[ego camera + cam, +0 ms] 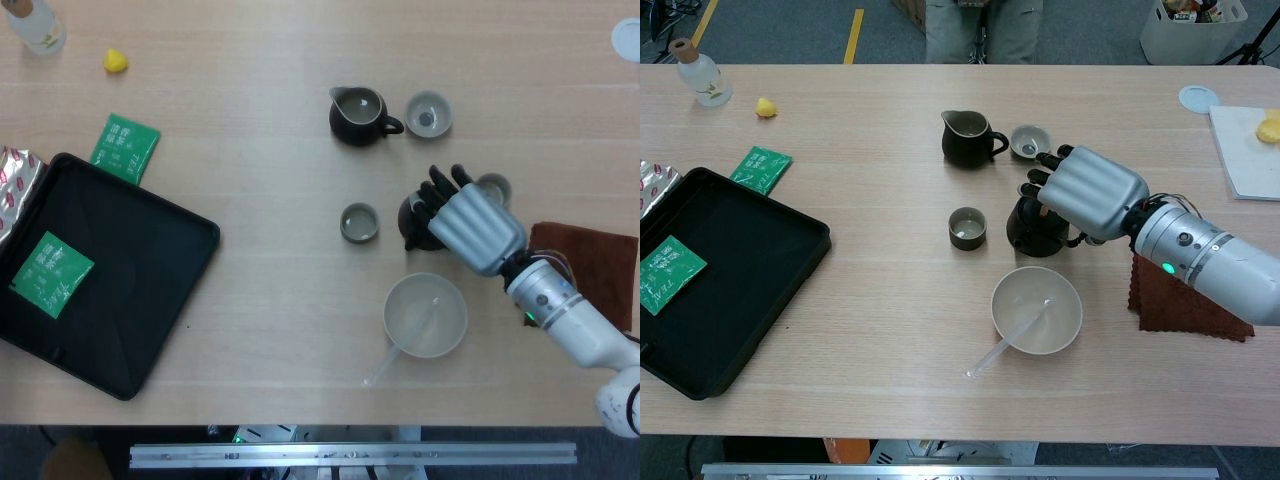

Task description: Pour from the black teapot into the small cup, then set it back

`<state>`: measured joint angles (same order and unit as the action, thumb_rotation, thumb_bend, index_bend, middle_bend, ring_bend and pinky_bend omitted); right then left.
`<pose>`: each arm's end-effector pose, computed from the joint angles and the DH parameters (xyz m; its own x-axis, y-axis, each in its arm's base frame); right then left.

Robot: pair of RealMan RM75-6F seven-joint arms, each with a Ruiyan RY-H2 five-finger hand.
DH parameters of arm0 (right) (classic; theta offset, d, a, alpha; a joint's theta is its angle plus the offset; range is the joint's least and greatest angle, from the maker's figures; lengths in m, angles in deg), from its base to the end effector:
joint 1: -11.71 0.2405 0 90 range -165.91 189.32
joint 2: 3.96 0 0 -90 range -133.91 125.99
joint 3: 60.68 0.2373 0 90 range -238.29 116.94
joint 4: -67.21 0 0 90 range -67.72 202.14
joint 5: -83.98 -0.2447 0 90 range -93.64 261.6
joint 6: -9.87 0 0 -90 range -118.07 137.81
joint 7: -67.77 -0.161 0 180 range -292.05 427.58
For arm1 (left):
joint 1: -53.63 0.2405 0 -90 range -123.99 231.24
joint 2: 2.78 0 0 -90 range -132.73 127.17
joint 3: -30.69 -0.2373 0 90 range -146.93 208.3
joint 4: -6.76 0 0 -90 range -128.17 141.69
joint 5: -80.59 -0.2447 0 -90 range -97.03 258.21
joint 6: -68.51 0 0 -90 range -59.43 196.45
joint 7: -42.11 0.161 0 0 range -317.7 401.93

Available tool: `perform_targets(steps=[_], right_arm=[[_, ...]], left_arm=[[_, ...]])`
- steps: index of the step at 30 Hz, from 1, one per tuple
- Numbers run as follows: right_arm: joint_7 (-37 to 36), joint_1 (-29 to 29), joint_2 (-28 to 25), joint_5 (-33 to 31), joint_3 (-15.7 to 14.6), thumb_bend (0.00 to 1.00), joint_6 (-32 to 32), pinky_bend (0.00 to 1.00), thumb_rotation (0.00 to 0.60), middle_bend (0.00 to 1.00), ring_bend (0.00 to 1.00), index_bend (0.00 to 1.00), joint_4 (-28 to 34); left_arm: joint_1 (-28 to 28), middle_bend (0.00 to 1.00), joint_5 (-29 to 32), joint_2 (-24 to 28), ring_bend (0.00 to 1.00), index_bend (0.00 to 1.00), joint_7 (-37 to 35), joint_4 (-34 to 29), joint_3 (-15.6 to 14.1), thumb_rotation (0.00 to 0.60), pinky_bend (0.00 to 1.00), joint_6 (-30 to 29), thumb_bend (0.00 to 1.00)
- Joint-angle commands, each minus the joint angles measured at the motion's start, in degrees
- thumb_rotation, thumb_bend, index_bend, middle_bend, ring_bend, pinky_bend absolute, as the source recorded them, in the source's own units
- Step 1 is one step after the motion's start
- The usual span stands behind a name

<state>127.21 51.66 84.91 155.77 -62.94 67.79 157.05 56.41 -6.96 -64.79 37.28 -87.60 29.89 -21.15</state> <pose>-0.1455 -0.2738 -0.0888 0.9174 0.0613 0.3931 -0.2720 -0.6246 0.7321 -0.3226 0.1419 0.1276 0.3209 0.0317 0.9466 0.9422 0.0911 -0.3224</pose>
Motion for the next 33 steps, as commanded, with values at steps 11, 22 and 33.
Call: perform_targets(steps=[11,22,33], right_arm=[[-1.13,1.12,1.01,-2.45,3.40,0.17,0.25,0.26,0.600,0.25,0.14,0.21,0.87],[0.22,3.76,3.59,-6.15,6.60,0.21,-0.25,0.26,0.600,0.27,0.14,0.21,0.03],[0.00,5.66,5.32,-10.73,8.27,0.26,-0.84,0.29,0.600,0.33,0.21,0.25,-1.81]], left_arm=[[0.18,0.17,0.21,0.08,0.10,0.11,-0.69,0.65,0.01,0.600,0.09,0.01,0.30],[0.40,0.17,0.41,0.34,0.10,0.11,-1.06,0.78,0.03,0.600,0.09,-0.11,0.30],[0.72,0.17,0.55,0.57,0.10,0.11,-1.38,0.88,0.04,0.600,0.09,-0.41,0.30]])
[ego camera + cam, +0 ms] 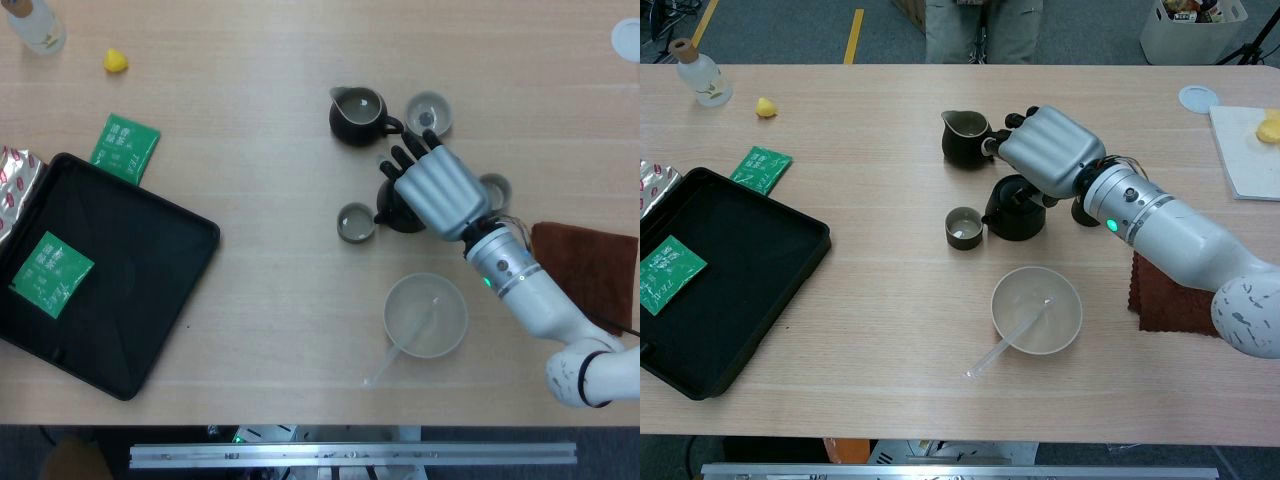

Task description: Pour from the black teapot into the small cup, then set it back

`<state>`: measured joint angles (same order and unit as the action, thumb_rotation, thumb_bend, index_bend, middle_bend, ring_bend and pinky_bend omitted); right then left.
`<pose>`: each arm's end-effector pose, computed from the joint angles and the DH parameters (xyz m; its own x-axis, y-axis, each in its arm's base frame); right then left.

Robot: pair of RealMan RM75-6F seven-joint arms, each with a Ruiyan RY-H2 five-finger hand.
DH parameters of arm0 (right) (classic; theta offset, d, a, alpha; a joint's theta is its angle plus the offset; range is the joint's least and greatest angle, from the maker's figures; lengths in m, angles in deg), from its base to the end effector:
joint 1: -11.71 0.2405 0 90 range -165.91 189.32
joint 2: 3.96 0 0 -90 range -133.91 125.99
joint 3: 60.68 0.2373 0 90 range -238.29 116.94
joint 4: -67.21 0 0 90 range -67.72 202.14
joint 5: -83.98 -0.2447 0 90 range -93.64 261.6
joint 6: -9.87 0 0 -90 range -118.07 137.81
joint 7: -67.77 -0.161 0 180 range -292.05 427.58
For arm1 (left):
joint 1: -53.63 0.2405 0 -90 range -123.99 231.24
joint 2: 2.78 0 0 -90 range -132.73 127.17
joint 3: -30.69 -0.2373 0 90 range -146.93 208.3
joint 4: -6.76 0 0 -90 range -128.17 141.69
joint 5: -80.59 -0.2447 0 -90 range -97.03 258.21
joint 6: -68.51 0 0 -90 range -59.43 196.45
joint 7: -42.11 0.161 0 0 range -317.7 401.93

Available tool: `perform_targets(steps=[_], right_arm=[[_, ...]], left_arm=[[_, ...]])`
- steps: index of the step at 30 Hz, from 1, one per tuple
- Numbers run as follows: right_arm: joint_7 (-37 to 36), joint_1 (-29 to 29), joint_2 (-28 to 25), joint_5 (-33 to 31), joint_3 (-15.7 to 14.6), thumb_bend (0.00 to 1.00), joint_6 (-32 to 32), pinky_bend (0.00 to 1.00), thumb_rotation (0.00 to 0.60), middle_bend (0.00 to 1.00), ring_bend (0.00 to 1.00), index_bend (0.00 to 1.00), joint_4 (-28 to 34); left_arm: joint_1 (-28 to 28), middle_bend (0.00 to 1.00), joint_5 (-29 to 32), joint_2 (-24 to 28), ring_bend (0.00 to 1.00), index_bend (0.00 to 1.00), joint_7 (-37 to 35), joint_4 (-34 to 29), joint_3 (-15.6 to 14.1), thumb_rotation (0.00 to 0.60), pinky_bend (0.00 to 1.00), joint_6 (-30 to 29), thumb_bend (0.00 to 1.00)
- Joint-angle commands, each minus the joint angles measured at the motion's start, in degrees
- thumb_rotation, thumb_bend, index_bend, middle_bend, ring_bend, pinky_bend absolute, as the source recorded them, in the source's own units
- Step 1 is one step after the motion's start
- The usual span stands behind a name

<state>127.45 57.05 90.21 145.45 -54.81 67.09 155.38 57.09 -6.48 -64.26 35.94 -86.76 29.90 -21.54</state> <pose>-0.0948 -0.3122 -0.0971 0.8577 0.0034 0.5142 -0.4242 -0.5605 0.7113 -0.3293 0.1378 0.1337 0.3219 0.0267 0.9464 0.9400 0.1100 -0.3228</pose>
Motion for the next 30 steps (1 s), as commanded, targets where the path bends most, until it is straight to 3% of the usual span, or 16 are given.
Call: perform_targets(steps=[1,16,24,30], right_arm=[[-0.37,0.41,-0.04,-0.70,0.18,0.26,-0.13,0.30,0.600,0.35,0.23,0.27,-0.22],[-3.07,3.82,2.66,-5.57,2.92,0.26,-1.65,0.30,0.600,0.36,0.24,0.29,-4.90],[-3.71,5.43,4.65,-6.66,3.35,0.26,-1.44,0.30,0.600,0.36,0.24,0.29,-7.51],[-3.89,5.69,3.29,-7.87,2.24,0.26,-2.41,0.30,0.600,0.36,0.24,0.29,-5.95]], left_arm=[[0.04,0.17,0.16,0.05,0.10,0.11,0.00,0.07,0.03,0.600,0.09,0.06,0.30],[0.06,0.17,0.21,0.58,0.10,0.11,0.78,-0.82,0.09,0.600,0.09,0.08,0.30],[0.62,0.17,0.36,0.98,0.10,0.11,0.95,-1.29,-0.08,0.600,0.09,-0.42,0.30],[0.92,0.17,0.51,1.12,0.10,0.11,0.78,-1.21,-0.05,0.600,0.09,-0.72,0.30]])
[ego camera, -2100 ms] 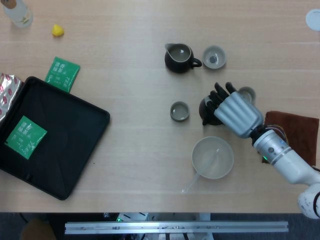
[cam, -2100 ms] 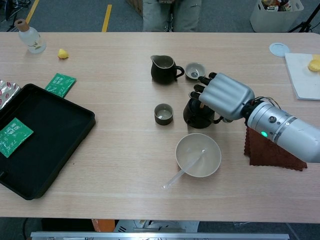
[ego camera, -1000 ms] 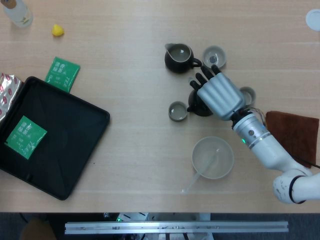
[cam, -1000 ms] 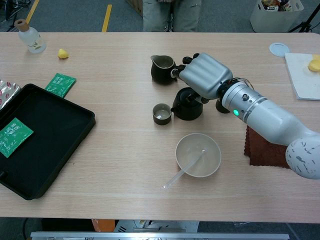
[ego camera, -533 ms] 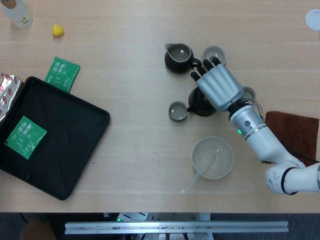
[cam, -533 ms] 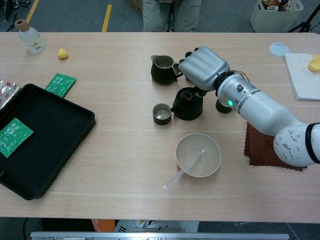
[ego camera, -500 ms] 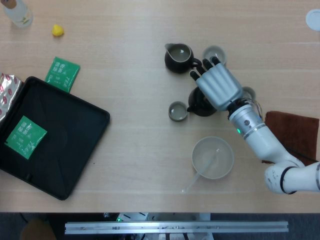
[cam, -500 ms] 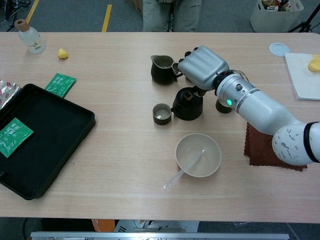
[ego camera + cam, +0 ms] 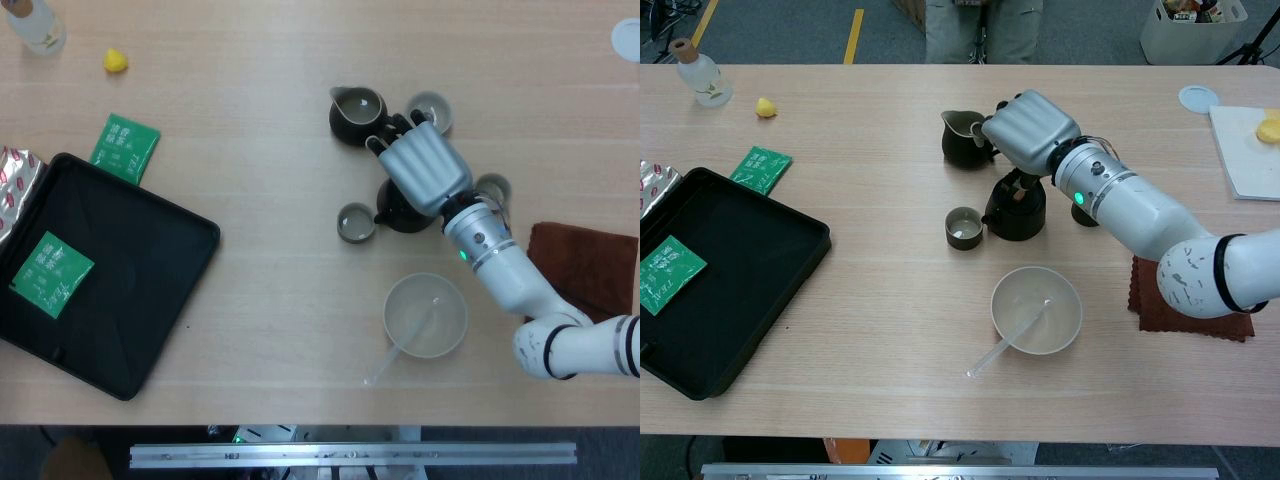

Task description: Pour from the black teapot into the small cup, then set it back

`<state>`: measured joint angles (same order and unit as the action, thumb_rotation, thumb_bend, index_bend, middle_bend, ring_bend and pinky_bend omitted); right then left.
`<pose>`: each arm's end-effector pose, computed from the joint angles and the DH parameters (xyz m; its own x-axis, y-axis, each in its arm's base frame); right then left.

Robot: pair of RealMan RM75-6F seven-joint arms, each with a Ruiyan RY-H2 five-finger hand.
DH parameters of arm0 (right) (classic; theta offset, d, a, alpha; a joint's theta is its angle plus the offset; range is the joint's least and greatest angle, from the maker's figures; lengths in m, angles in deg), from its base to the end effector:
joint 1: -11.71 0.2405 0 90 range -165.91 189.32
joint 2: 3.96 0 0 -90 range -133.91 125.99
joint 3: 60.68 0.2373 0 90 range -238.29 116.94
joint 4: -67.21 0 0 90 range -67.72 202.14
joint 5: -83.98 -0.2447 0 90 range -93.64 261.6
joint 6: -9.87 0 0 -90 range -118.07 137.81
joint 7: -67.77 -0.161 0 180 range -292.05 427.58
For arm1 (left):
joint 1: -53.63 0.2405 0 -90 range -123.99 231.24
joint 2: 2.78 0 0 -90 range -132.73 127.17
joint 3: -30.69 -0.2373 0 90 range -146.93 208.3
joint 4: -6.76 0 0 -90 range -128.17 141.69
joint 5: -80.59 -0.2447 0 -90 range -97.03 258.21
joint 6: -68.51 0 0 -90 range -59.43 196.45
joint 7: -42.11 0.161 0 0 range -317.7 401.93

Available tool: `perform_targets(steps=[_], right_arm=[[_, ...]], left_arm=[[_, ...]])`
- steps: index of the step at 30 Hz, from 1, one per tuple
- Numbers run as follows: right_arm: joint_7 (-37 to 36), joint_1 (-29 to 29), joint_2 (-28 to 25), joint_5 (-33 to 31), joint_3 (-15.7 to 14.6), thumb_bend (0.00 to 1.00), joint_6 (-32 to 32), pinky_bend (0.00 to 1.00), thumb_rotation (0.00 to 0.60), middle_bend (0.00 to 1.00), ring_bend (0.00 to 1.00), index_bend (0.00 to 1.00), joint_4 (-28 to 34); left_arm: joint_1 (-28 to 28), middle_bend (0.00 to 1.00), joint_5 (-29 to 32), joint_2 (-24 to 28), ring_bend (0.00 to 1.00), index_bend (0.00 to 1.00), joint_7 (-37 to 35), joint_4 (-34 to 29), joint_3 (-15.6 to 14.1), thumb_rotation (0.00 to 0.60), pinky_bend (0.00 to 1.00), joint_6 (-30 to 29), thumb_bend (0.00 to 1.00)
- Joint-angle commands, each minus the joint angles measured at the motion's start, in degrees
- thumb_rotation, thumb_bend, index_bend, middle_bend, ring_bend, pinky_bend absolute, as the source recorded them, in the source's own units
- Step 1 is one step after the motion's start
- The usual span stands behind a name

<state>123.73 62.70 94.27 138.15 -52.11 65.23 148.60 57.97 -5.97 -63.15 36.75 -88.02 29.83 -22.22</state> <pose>-0.0801 -0.3436 -0.1098 0.8246 -0.0588 0.5627 -0.5054 -0.5236 0.6859 -0.3292 0.1325 0.1396 0.3338 0.0218 0.9424 0.9334 0.1322 -0.3337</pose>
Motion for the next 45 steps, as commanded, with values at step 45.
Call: perform_targets(steps=[45], right_arm=[[7.76,5.92,0.67,-11.24,-1.29,0.26,2.75,0.30,0.600,0.42,0.29,0.34,1.04]], left_arm=[[0.19,0.17,-0.79,0.31,0.10,0.11,0.46,-0.61,-0.32,0.600,0.09,0.12,0.30]])
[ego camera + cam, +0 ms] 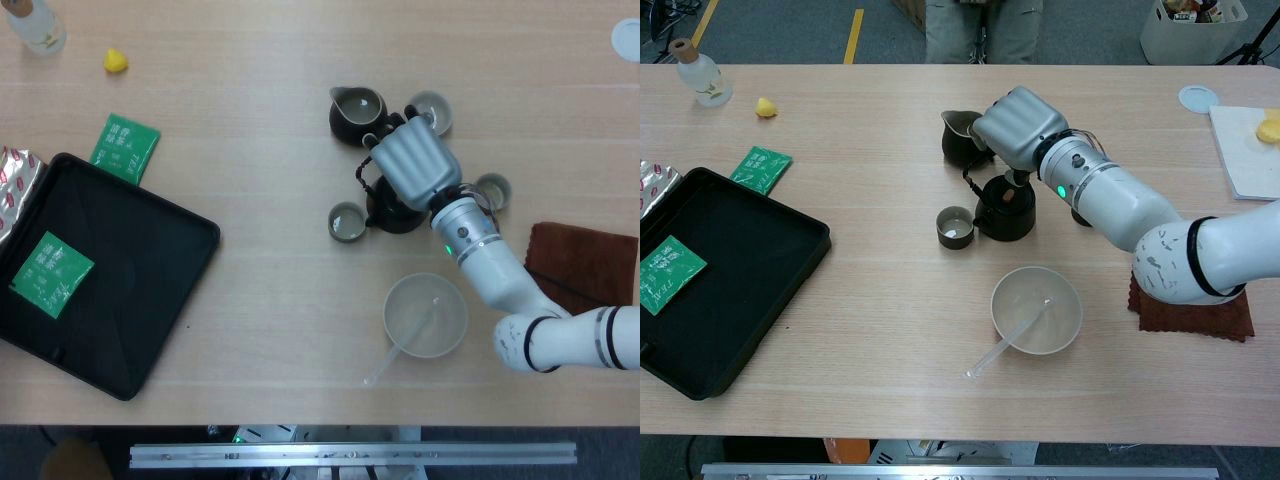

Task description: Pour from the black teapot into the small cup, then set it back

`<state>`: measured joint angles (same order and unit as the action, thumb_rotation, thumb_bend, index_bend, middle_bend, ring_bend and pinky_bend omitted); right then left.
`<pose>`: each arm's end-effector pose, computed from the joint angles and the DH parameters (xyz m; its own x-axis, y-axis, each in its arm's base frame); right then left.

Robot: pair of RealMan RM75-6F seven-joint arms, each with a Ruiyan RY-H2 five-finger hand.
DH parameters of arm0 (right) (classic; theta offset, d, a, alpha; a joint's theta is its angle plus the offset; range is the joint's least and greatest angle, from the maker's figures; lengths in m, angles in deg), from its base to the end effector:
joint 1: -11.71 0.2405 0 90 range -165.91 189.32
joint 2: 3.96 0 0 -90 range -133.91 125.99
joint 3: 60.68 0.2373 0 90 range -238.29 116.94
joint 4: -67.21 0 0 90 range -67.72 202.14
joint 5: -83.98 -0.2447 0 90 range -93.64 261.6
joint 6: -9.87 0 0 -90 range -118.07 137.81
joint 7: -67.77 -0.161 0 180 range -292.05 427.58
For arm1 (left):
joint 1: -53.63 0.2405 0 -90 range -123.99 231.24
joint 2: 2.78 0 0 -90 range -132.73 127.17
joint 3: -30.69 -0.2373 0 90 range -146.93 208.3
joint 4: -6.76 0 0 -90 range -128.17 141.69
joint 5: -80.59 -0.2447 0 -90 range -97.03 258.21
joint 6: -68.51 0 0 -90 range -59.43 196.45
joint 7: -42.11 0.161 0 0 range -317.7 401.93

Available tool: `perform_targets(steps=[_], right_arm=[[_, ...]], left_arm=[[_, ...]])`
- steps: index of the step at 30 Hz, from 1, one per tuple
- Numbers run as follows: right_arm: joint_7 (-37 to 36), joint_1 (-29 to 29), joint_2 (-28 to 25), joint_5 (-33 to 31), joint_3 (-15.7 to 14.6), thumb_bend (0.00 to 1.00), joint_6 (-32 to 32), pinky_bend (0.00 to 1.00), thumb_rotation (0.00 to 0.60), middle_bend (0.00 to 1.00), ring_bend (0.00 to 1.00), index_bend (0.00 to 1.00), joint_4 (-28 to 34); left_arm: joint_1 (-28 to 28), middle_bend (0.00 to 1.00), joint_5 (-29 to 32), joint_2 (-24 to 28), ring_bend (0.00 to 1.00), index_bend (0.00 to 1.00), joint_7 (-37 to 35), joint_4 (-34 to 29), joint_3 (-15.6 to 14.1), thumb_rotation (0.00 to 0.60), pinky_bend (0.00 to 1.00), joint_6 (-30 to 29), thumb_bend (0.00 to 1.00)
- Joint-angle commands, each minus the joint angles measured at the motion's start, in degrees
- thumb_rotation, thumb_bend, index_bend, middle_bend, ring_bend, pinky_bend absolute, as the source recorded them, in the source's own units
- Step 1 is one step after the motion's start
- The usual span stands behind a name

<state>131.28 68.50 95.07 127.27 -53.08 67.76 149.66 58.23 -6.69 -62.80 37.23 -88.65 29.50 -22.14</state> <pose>-0.0670 -0.3475 -0.1145 0.8672 -0.0720 0.4927 -0.4585 -0.5011 0.7339 -0.3266 0.1300 0.1385 0.3360 0.0322 0.9413 0.9330 0.1252 -0.3374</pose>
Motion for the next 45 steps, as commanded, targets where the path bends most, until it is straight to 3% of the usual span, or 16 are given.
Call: perform_targets(steps=[1,11,18,25,45], right_arm=[[0.13,0.14,-0.21,-0.45,-0.41,0.26,0.23,0.30,0.600,0.42,0.29,0.34,0.00],[-6.34,-0.06,-1.07,3.06,-0.43,0.25,-1.38,0.30,0.600,0.42,0.30,0.34,0.42],[-11.39,-0.14,-1.34,6.18,-0.39,0.12,-2.99,0.29,0.599,0.41,0.27,0.34,0.36],[-15.37,-0.03,-0.45,8.45,-0.33,0.04,-4.42,0.22,0.500,0.39,0.23,0.34,-1.47],[-17.29,2.08,2.35,5.35,0.49,0.04,-8.91,0.18,0.491,0.39,0.22,0.34,-6.96]], left_arm=[[-0.09,0.17,-0.17,-0.05,0.10,0.11,-0.03,0.03,0.00,0.600,0.09,0.06,0.30],[-0.02,0.17,-0.04,-0.04,0.10,0.11,-0.07,0.07,-0.01,0.600,0.09,0.11,0.30],[0.08,0.17,-0.09,0.04,0.10,0.11,-0.16,0.06,-0.01,0.600,0.09,-0.05,0.30],[0.17,0.17,-0.02,0.17,0.10,0.11,-0.24,0.03,-0.09,0.600,0.09,0.01,0.30],[0.39,0.17,0.09,0.63,0.10,0.11,-0.74,-0.11,-0.05,0.600,0.09,-0.16,0.30]])
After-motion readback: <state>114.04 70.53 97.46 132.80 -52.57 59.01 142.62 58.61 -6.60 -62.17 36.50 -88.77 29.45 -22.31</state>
